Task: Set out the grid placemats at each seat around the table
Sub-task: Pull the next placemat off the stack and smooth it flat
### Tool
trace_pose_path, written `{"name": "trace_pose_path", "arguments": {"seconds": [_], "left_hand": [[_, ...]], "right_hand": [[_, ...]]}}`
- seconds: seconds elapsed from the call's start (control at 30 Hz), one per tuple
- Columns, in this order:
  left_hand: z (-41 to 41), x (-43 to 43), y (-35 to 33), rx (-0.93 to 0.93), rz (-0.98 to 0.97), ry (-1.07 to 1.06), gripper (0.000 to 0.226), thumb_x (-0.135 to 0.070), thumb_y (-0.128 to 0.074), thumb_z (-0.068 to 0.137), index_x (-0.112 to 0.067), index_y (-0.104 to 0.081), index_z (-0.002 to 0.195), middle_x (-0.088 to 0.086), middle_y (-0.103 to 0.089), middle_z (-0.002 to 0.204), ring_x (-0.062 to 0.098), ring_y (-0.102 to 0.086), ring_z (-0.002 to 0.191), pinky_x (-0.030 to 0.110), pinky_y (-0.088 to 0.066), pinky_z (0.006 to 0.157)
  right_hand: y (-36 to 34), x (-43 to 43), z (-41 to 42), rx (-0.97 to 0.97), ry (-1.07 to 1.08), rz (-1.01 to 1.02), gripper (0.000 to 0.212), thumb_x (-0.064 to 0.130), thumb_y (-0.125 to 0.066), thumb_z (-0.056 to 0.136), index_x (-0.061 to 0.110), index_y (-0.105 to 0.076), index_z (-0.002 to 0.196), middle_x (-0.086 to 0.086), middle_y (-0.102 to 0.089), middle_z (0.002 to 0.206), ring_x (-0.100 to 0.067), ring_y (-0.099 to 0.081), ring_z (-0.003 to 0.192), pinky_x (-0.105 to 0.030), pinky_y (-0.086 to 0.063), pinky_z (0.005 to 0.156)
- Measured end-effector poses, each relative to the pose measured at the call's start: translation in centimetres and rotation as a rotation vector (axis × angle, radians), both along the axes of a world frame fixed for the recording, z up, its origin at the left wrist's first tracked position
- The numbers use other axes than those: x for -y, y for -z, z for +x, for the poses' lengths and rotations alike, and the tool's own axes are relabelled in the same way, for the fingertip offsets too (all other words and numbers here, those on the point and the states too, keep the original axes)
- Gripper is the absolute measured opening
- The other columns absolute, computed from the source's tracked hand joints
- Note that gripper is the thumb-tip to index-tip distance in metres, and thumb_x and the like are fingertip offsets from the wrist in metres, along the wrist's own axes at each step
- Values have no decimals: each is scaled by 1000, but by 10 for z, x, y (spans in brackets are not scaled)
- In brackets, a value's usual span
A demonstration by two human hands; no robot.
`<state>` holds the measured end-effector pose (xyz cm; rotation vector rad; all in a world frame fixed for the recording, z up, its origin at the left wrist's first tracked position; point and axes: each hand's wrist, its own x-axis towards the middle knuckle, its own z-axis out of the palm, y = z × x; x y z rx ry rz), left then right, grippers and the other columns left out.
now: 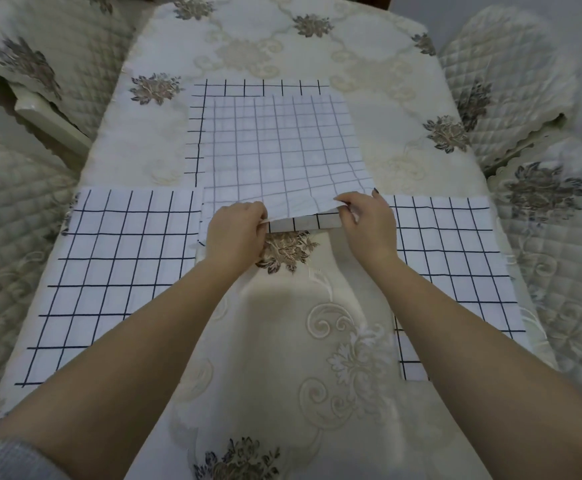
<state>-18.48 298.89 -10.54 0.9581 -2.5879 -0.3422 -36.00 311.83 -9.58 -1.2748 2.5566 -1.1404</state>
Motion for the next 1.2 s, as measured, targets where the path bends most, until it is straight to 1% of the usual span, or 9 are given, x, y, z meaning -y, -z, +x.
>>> {"name": "trace_pose_path", "arguments": {"seconds": [0.2,0.37,0.47,0.57,0.63,0.73,0.87,1.03,1.2], "left_hand": [[39,9,-17,-99,47,-162,12,-10,-60,86,-10,-71,89,7,-73,84,30,-66,78,34,-47,69],[59,13,-36,-311,333,-261,8,-14,-65,87,-13,-72,89,-2,-70,87,13,-64,86,22,-46,76],[69,11,-46,-385,428,-267,7,-14,-66,85,-13,-73,86,-5,-69,84,9,-63,84,12,-44,75],[78,7,-56,-459,529,-293,7,-13,-67,83,-16,-73,85,-7,-69,83,6,-63,81,11,-45,71],[83,3,-62,-509,592,-316,5,-12,-69,83,-15,-72,82,-7,-68,80,4,-62,77,8,-45,68],[91,-3,-71,-573,665,-335,2,-9,-68,83,-10,-71,83,-1,-67,80,9,-62,76,11,-47,68],[105,-14,-82,-596,714,-300,2,-11,-66,86,-11,-69,86,-4,-68,80,-3,-64,69,9,-47,64],[121,-28,-91,-566,654,-285,7,-15,-64,88,-19,-67,84,-12,-66,77,-13,-59,61,3,-42,55],[138,-37,-85,-542,724,-254,11,-16,-64,88,-24,-68,83,-25,-68,64,-13,-62,62,7,-45,57]], "right_hand": [[-15,-23,-9,-43,22,19,19,17,-55,94,8,-71,101,-7,-73,93,-24,-62,88,-34,-23,117],[-25,-48,-8,8,98,33,15,14,-57,92,11,-71,96,-5,-73,92,-24,-64,91,-38,-39,105],[-31,-63,-3,96,155,18,14,15,-58,91,12,-71,93,-1,-70,89,-17,-61,88,-32,-48,84],[-36,-76,-1,214,198,-45,7,22,-63,87,18,-68,83,3,-67,84,-11,-58,86,-22,-44,72],[-39,-81,0,310,198,-90,9,23,-65,85,15,-67,81,1,-68,84,-11,-61,89,-22,-41,73],[-47,-89,5,472,190,-177,11,17,-62,84,7,-64,81,0,-62,79,-9,-55,75,-27,-41,73],[-61,-103,15,600,155,-264,6,12,-61,85,9,-64,82,0,-64,76,-11,-58,73,-28,-46,74],[-71,-122,27,618,103,-245,9,23,-61,84,15,-65,81,-15,-68,79,-24,-60,75,-46,-51,76],[-68,-137,37,590,114,-165,13,33,-62,80,20,-64,82,-38,-58,90,-25,-54,71,-42,-46,69]]}}
